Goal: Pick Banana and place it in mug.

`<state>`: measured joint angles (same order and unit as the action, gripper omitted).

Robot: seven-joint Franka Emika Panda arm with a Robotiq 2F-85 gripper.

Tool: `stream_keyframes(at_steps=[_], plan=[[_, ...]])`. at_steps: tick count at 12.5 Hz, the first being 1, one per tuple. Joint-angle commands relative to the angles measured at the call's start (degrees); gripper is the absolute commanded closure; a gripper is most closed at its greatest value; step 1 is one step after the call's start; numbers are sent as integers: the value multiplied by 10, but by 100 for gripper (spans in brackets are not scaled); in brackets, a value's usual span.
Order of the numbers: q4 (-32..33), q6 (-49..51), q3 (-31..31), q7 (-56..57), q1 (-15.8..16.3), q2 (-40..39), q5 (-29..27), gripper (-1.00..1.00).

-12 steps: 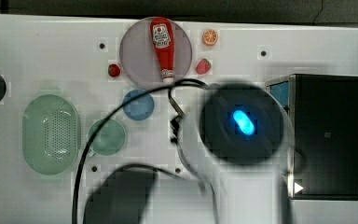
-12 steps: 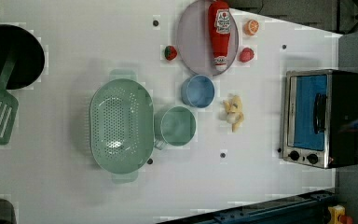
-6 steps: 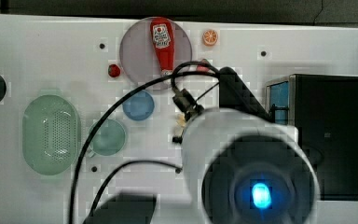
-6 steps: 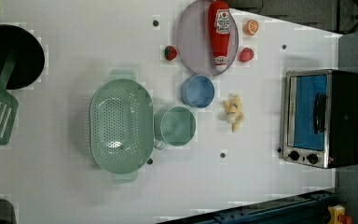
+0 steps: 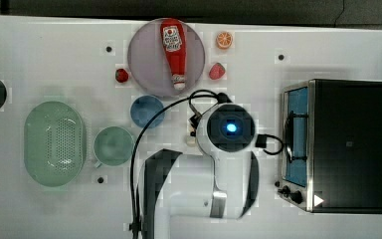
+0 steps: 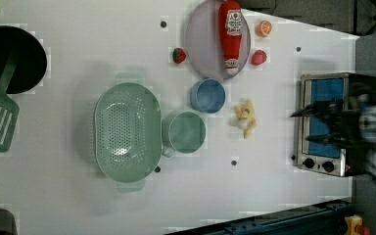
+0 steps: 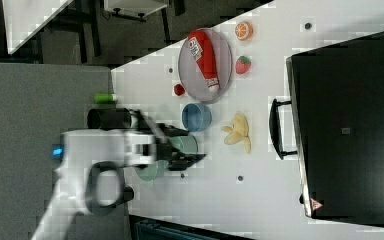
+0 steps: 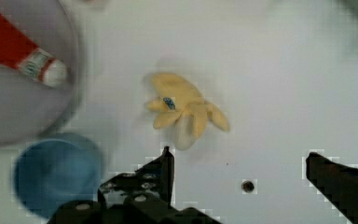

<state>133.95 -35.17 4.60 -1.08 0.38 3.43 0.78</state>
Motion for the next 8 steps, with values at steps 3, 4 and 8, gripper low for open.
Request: stream_keyframes(at_steps=[3,4,8], plan=[[68,-126,-8,44,-4,-32,1,-100],[77,-157,-7,44,-4,-53,1,-100],[80,-261,-8,44,-4,-145,1,-100]])
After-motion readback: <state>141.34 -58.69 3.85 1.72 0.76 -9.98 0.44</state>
